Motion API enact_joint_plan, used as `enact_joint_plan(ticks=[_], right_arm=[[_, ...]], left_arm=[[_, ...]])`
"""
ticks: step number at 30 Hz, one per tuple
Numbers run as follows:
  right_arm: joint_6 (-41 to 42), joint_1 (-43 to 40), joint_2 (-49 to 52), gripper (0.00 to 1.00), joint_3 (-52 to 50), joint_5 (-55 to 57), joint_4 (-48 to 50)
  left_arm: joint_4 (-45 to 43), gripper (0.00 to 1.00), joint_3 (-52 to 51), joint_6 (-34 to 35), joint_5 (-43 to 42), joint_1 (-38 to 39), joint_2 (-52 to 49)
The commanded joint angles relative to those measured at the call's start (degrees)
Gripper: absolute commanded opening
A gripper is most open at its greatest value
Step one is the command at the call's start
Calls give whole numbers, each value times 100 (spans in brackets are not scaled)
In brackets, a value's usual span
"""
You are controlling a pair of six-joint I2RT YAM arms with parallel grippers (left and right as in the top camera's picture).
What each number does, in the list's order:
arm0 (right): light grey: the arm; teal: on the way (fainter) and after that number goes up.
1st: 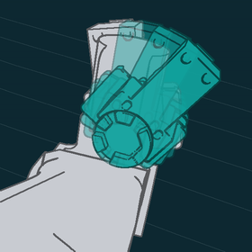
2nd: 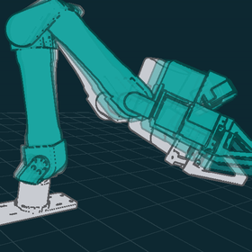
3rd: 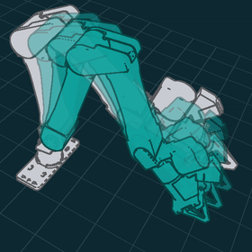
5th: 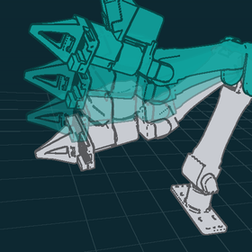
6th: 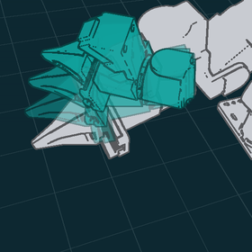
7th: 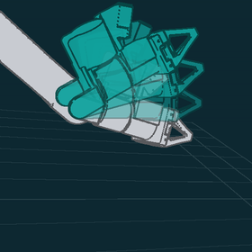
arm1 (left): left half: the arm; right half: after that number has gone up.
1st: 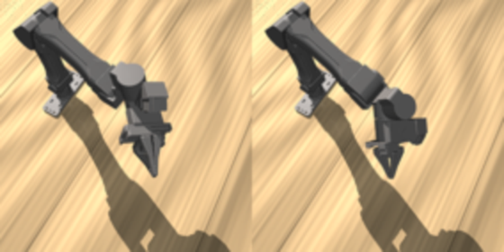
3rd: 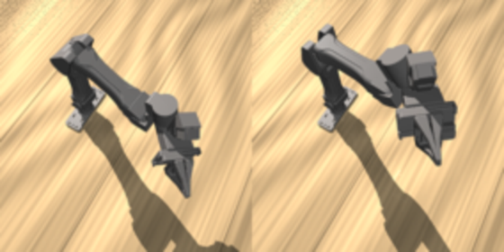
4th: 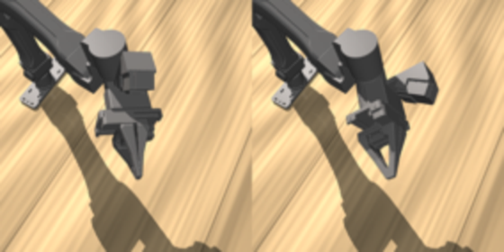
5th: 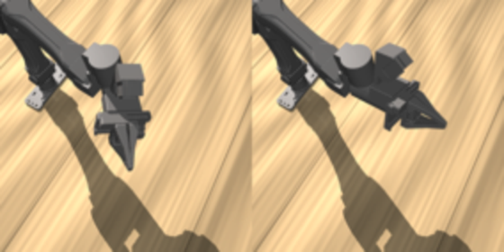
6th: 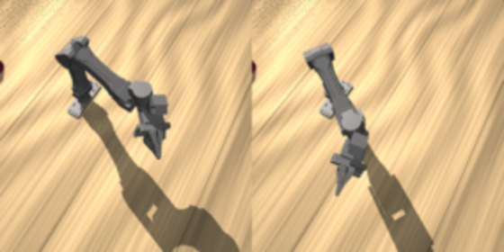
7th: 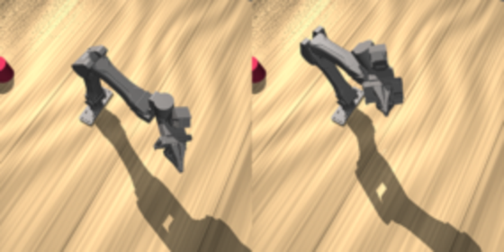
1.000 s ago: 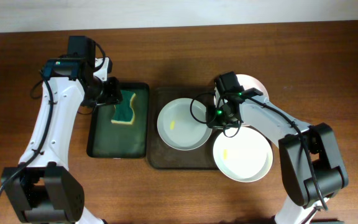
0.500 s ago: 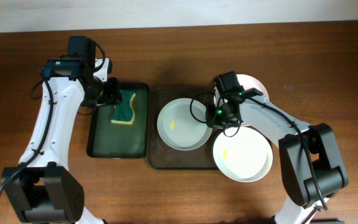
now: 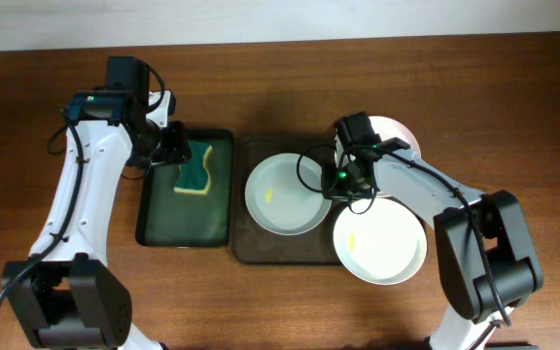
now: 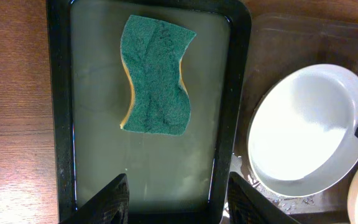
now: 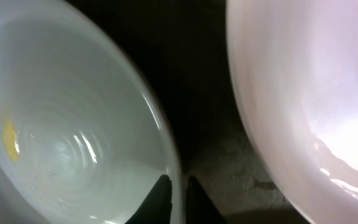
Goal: Clean dirty plates on tray and stack at the side
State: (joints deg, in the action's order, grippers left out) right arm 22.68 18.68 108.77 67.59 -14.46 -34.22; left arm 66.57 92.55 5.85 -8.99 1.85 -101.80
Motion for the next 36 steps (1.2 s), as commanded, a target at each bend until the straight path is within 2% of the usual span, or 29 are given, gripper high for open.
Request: enact_joint_plan(ticks=[1, 11, 12, 15, 18, 23, 29, 36], right_arm=[[33, -44, 74, 4, -26, -15, 2], [31, -59, 74, 4, -26, -127, 4], [28, -101, 74, 4, -26, -247, 4], [-31, -234, 74, 4, -26, -568, 13], [-140, -258, 74, 4, -26, -592, -2], [-138, -258, 74, 4, -26, -592, -2], [-138, -258, 74, 4, -26, -592, -9], [-140, -251, 74, 4, -26, -592, -48]], left_arm=[[9, 49, -37, -9, -17, -15, -46], [7, 46, -85, -7, -17, -13, -48], [-20, 47, -136, -7, -20, -13, -52], [-278, 60, -387, -4, -22, 2, -52], [-518, 64, -592, -4, 15, 90, -131], [-892, 66, -601, 83, 627, 262, -529], [-1276, 63, -601, 81, 728, 518, -1056], [-1696, 64, -601, 393, 1696, 625, -1458]])
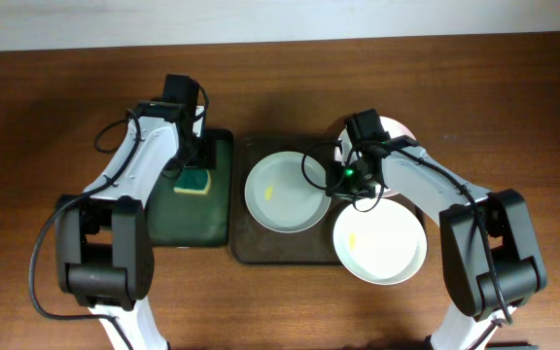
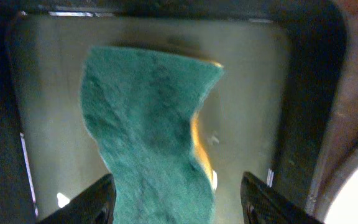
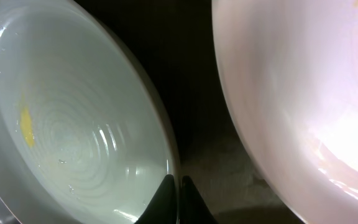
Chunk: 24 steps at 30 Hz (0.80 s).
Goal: Clean dirty plates on tray and stack at the side
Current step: 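Grasp the green-yellow sponge with the left gripper and lift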
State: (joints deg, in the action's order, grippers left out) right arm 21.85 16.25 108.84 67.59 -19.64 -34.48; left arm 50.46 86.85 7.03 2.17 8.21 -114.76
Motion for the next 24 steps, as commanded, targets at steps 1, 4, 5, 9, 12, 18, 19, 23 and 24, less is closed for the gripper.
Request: enact_joint_plan(ticks=[1, 4, 5, 9, 12, 18, 19, 23, 24], right_arm=[[-57, -9, 68, 4, -26, -74, -22], [-57, -9, 68, 4, -26, -74, -22], [-57, -9, 68, 4, -26, -72, -22], [-57, -9, 68, 4, -26, -74, -22], [-57, -9, 68, 4, -26, -72, -22], [-57, -11, 68, 4, -26, -72, -22], [-57, -11, 68, 4, -26, -72, -22], [-57, -11, 68, 4, -26, -72, -17], [-55, -11, 68, 4, -26, -72, -20]], left_arm=[[-101, 65, -33, 282, 625, -11, -216], [-98, 72, -46, 282, 629, -11, -313], [-98, 74, -46, 282, 627, -11, -334], [-140, 69, -46, 282, 625, -11, -354], [-164, 65, -48, 282, 625, -11, -356], [-299, 64, -219, 509, 625, -11, -365], [-345, 64, -282, 588, 625, -11, -365], [-354, 63, -323, 625, 625, -11, -365], [-367, 62, -323, 625, 625, -11, -365]])
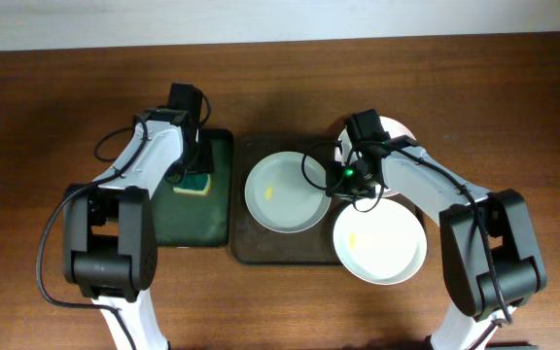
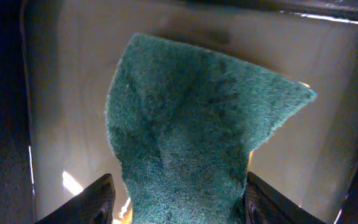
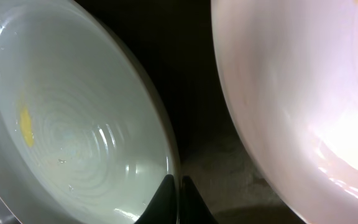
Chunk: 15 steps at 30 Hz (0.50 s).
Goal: Clean dirty plates on tray and stack at the side
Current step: 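Grasp the green-yellow sponge with the left gripper and lift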
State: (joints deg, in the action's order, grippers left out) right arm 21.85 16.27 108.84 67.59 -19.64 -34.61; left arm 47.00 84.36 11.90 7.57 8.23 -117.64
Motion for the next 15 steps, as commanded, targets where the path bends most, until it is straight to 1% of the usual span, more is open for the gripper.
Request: enact_joint_plan(ticks=[1, 4, 5, 6, 7, 8, 9, 11, 12, 13, 14, 15], right_arm=[[-57, -13, 68, 4, -26, -72, -7], [-57, -13, 68, 4, -26, -72, -7], [-57, -13, 68, 4, -26, -72, -7], [-57, -13, 68, 4, -26, -72, -7], [-57, -13, 68, 4, -26, -72, -7], [-57, -13, 68, 4, -26, -72, -7], [-57, -13, 68, 4, -26, -72, -7], [-57, -13, 68, 4, -26, -72, -7], [-57, -13, 68, 4, -26, -72, -9], [-57, -13, 68, 4, -26, -74, -9], [-57, -13, 68, 4, -26, -72, -9], [-57, -13, 68, 4, -26, -74, -11]], left_arm=[[-39, 59, -74, 138, 85, -13, -76], [-79, 41, -74, 138, 83, -13, -76], [-90, 29, -74, 136, 85, -13, -76], [-94, 20, -74, 136, 85, -13, -76], [-94, 15, -74, 136, 85, -13, -76], [-96, 12, -74, 136, 85, -13, -74], [-94, 12, -74, 133, 85, -13, -74], [-79, 6, -74, 133, 85, -13, -74], [-68, 5, -72, 133, 85, -15, -74], [-44, 12, -72, 136, 83, -20, -70], [-24, 31, -72, 136, 81, -26, -70], [0, 53, -72, 133, 87, -31, -70]])
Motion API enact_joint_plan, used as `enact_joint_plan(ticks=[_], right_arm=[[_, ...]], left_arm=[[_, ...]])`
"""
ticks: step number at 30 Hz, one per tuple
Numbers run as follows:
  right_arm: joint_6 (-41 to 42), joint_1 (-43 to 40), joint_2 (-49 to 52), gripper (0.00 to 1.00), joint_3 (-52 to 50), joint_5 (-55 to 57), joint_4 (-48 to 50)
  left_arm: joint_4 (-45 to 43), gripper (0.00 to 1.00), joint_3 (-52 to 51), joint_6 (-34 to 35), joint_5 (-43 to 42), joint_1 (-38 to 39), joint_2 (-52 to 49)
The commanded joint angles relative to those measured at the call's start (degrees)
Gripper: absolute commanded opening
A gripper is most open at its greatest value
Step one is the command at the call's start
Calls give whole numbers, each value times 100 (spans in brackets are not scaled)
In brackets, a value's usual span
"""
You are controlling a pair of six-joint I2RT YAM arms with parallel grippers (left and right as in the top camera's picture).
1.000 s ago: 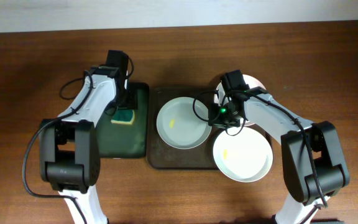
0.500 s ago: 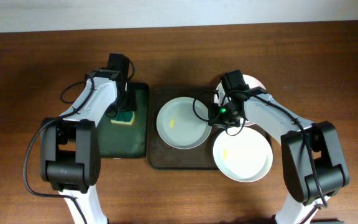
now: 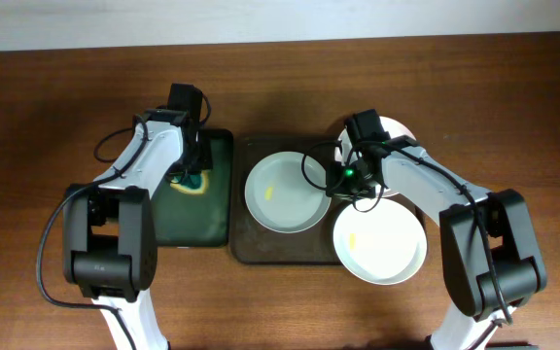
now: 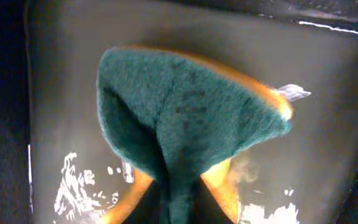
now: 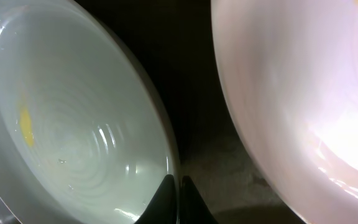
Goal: Clean dirty plates on tray and stack at the side
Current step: 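Grasp the green-yellow sponge with the left gripper and lift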
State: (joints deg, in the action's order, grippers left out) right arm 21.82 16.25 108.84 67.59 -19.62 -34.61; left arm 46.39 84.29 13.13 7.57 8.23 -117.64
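A green-and-orange sponge (image 4: 185, 124) lies in the water of the black tray (image 3: 178, 228), pinched into a fold. My left gripper (image 4: 178, 202) is shut on it; the overhead view shows that gripper (image 3: 191, 175) low over the sponge (image 3: 198, 185). A white plate (image 3: 282, 194) with a yellow smear (image 5: 25, 124) sits on the brown tray (image 3: 246, 248). My right gripper (image 5: 178, 186) is shut on its right rim. A second white plate (image 3: 379, 243) with a yellow spot overhangs the tray's front right.
A pinkish plate (image 3: 400, 131) rests at the back right, partly under my right arm, and fills the right of the right wrist view (image 5: 291, 93). The black tray and brown tray stand side by side. Bare wooden table (image 3: 513, 117) surrounds them.
My left gripper's fingers stood open on either side of the flat sponge; now they are shut on it, and it is folded with orange edges bulging. The right gripper and plates are unchanged.
First my left gripper hung open high over the black tray, the sponge flat in the water, and my right fingers straddled the white plate's rim. Then the left was low at the sponge and the right shut on the rim. Now the left squeezes the sponge.
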Motion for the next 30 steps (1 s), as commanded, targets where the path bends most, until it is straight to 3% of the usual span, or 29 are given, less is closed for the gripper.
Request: enact_joint_plan(ticks=[1, 2, 5, 10, 15, 18, 21, 24, 25, 26, 30], right_arm=[[-52, -11, 68, 4, -26, -74, -9], [-55, -11, 68, 4, -26, -74, -9], [-55, -11, 68, 4, -26, -74, -9], [-55, -11, 68, 4, -26, -74, -11], [-55, -11, 68, 4, -26, -74, -9], [-55, -11, 68, 4, -26, -74, -7], [-52, -11, 68, 4, -26, -74, -2], [-55, -11, 68, 4, -26, -74, -2], [-55, -11, 68, 4, -26, -74, -2], [-55, -11, 68, 4, -26, -74, -2], [-55, -11, 68, 4, -26, -74, -7]], left_arm=[[68, 67, -68, 11, 87, -31, -70], [68, 70, -68, 13, 83, -31, -70], [63, 67, -70, 13, 85, -28, -76], [31, 52, -79, 13, 85, -28, -76], [-42, 56, -199, 15, 85, -28, -76], [-271, 50, -409, 13, 85, -28, -76], [-225, 29, -334, 13, 85, -52, -39], [162, 24, 50, 13, 85, -57, 111], [264, 4, 146, 13, 85, -57, 177], [361, 0, 223, 13, 85, -57, 249], [573, 0, 319, 11, 87, -52, 782]])
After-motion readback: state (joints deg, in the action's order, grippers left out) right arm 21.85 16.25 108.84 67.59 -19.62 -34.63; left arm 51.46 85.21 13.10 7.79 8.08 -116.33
